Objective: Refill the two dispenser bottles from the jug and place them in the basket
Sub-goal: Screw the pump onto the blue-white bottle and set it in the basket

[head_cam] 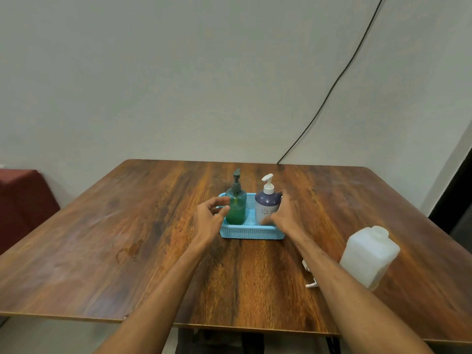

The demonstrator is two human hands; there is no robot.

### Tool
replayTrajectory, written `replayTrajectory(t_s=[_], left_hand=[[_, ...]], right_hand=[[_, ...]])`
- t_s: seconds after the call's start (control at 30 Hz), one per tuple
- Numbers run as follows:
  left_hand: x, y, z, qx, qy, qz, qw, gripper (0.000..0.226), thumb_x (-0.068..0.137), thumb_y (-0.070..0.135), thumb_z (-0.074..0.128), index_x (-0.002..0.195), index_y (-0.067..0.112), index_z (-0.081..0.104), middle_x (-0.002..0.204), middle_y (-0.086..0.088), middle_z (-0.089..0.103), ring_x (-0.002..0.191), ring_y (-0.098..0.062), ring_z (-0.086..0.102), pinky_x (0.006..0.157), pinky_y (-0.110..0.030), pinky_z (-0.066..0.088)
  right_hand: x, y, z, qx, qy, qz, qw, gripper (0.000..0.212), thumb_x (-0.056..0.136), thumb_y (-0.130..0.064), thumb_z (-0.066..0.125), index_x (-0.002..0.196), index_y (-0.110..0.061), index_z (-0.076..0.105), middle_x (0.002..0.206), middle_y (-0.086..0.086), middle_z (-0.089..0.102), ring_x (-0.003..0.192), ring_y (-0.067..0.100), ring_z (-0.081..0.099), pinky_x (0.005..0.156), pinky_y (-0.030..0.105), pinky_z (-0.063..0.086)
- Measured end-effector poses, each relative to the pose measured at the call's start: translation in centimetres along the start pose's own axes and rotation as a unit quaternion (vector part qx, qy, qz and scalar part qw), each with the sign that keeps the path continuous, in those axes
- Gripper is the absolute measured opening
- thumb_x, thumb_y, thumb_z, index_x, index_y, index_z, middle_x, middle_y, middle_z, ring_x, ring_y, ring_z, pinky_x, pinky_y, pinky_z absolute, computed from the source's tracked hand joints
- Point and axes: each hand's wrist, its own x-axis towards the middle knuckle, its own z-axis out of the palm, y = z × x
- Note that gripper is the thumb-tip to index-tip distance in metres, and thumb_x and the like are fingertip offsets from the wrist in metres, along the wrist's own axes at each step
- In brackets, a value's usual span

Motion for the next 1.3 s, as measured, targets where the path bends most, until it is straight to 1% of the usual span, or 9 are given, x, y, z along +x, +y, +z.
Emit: replayTrajectory(t_s=[0.17, 0.33, 0.53, 0.7, 0.8, 0.9, 1.07, 1.13, 1.3], left_hand=[[0.4, 0.1, 0.0, 0.020, 0.028, 0.001, 0.999, 0.020, 0.090, 0.006, 0.069, 0.107, 0.013, 0.075, 0.106, 0.002, 0.073, 0.097, -0.012, 0.069, 0.089, -0.037, 0.058], [1.3, -0.6, -0.4, 0.093, 0.034, -0.036, 0.994, 0.031, 0.089, 0.013, 0.071, 0.120, 0.012, 0.066, 0.116, -0.001, 0.068, 0.104, -0.017, 0.065, 0.091, -0.044, 0.058], [3.4, -2.4, -0.3, 0.214, -0.044, -0.129, 0.967, 0.046, 0.089, 0.025, 0.070, 0.128, 0.005, 0.056, 0.119, -0.009, 0.066, 0.104, -0.023, 0.066, 0.087, -0.044, 0.059], [4.6, -3.5, 0.1, 0.266, -0.076, -0.117, 0.954, 0.010, 0.084, 0.011, 0.065, 0.089, 0.003, 0.067, 0.083, -0.006, 0.069, 0.075, -0.021, 0.067, 0.061, -0.039, 0.059], [5.5, -4.4, 0.3, 0.282, -0.067, -0.097, 0.952, 0.015, 0.078, 0.005, 0.059, 0.065, 0.007, 0.053, 0.070, -0.006, 0.059, 0.064, -0.019, 0.056, 0.047, -0.031, 0.041], [7.2, -4.8, 0.3, 0.276, -0.065, -0.102, 0.954, 0.006, 0.081, 0.007, 0.060, 0.075, 0.006, 0.059, 0.082, -0.009, 0.065, 0.076, -0.022, 0.065, 0.047, -0.026, 0.041], [11.1, -4.2, 1.0, 0.273, -0.052, -0.092, 0.956, 0.010, 0.084, 0.001, 0.060, 0.075, 0.000, 0.065, 0.070, -0.008, 0.065, 0.061, -0.014, 0.059, 0.051, -0.025, 0.048], [12.5, -4.2, 1.4, 0.275, -0.052, -0.088, 0.956, 0.016, 0.087, 0.001, 0.058, 0.071, 0.003, 0.060, 0.069, -0.005, 0.062, 0.058, -0.010, 0.056, 0.043, -0.012, 0.042], [16.5, -5.4, 2.5, 0.269, -0.045, -0.088, 0.958, 0.009, 0.091, 0.003, 0.059, 0.082, 0.005, 0.062, 0.080, -0.005, 0.065, 0.066, -0.011, 0.063, 0.051, -0.020, 0.052]], right_hand=[[-0.9, -0.6, -1.0, -0.014, -0.029, -0.020, 0.999, 0.092, 0.060, -0.013, 0.097, 0.136, -0.012, 0.045, 0.141, 0.010, 0.056, 0.129, 0.028, 0.055, 0.103, 0.036, 0.047], [-0.7, 0.4, -2.0, 0.092, -0.001, 0.034, 0.995, 0.099, 0.081, 0.005, 0.078, 0.159, -0.013, 0.020, 0.163, 0.010, 0.030, 0.149, 0.030, 0.032, 0.116, 0.045, 0.034], [-0.3, 2.4, -1.1, 0.096, -0.015, 0.132, 0.986, 0.026, 0.093, -0.010, 0.060, 0.117, 0.000, 0.053, 0.101, 0.006, 0.061, 0.094, 0.017, 0.061, 0.073, 0.034, 0.051], [1.6, 4.7, 0.8, 0.052, 0.005, 0.103, 0.993, 0.016, 0.085, -0.004, 0.055, 0.097, -0.004, 0.065, 0.094, 0.013, 0.072, 0.083, 0.025, 0.070, 0.061, 0.040, 0.054], [2.4, 4.4, 1.0, 0.033, 0.023, 0.097, 0.994, 0.014, 0.087, 0.000, 0.055, 0.096, -0.003, 0.064, 0.092, 0.011, 0.069, 0.084, 0.025, 0.068, 0.059, 0.032, 0.049], [4.3, 4.1, 1.7, 0.033, 0.024, 0.103, 0.994, 0.012, 0.086, 0.002, 0.053, 0.095, -0.002, 0.061, 0.093, 0.013, 0.067, 0.086, 0.028, 0.066, 0.059, 0.031, 0.045], [8.1, 2.9, 2.7, 0.011, 0.031, 0.105, 0.994, 0.009, 0.092, 0.001, 0.052, 0.097, -0.002, 0.059, 0.095, 0.012, 0.063, 0.078, 0.019, 0.057, 0.048, 0.023, 0.031], [9.9, 2.7, 3.1, -0.002, 0.035, 0.107, 0.994, 0.009, 0.095, -0.002, 0.053, 0.102, -0.002, 0.059, 0.099, 0.011, 0.064, 0.080, 0.019, 0.059, 0.048, 0.021, 0.033], [14.6, 2.3, 4.2, -0.028, 0.045, 0.104, 0.993, 0.020, 0.097, -0.007, 0.055, 0.114, 0.000, 0.061, 0.112, 0.012, 0.066, 0.089, 0.022, 0.062, 0.054, 0.024, 0.040]])
